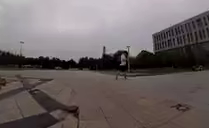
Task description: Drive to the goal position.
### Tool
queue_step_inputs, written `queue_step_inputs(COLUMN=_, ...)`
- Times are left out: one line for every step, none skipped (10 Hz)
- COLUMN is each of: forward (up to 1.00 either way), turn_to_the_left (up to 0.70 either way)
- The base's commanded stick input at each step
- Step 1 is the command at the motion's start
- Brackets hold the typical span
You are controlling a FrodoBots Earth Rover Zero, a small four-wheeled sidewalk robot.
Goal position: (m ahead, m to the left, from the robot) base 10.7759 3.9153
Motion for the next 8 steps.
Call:
queue_step_inputs(forward=0.70, turn_to_the_left=0.01)
queue_step_inputs(forward=0.70, turn_to_the_left=0.01)
queue_step_inputs(forward=0.70, turn_to_the_left=0.01)
queue_step_inputs(forward=0.70, turn_to_the_left=0.01)
queue_step_inputs(forward=0.70, turn_to_the_left=0.01)
queue_step_inputs(forward=0.70, turn_to_the_left=0.01)
queue_step_inputs(forward=0.70, turn_to_the_left=0.01)
queue_step_inputs(forward=0.70, turn_to_the_left=0.01)
